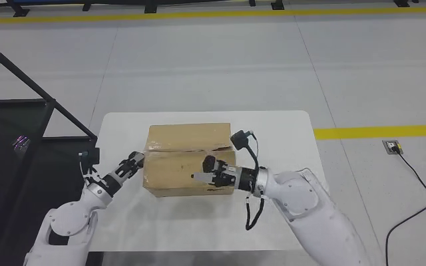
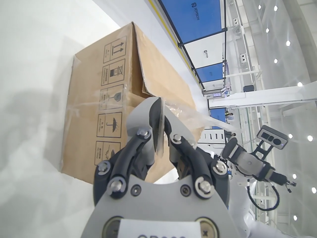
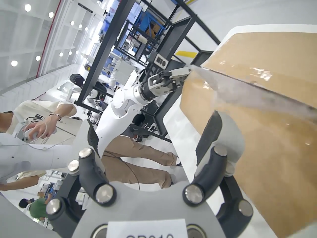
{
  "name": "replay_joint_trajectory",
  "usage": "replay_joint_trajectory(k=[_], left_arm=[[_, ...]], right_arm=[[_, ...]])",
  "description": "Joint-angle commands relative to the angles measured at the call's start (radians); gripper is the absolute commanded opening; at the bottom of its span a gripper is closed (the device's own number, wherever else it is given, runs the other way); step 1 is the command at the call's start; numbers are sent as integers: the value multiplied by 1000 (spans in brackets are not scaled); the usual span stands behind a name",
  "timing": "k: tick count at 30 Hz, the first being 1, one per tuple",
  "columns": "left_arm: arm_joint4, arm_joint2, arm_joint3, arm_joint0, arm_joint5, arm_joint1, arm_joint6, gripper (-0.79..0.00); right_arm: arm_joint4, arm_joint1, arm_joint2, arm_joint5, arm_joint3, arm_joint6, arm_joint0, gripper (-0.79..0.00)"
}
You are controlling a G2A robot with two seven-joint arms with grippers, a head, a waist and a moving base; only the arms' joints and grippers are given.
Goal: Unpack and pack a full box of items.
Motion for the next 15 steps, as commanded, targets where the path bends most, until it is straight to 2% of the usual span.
replay_joint_trajectory(k=[1, 4, 8, 15], left_arm=[[5, 5, -2, 1, -2, 0, 7, -785], [18, 10, -2, 0, -5, 1, 18, -785], [34, 16, -2, -2, -11, 1, 31, -785], [46, 18, -4, -2, -21, 4, 25, -785]], right_arm=[[10, -8, -29, 21, 20, -7, 30, 0], [31, -27, -73, 68, 61, -49, 81, 0], [40, -49, -126, 67, 107, -90, 133, 0], [41, -89, -182, 184, 221, -207, 221, 0]])
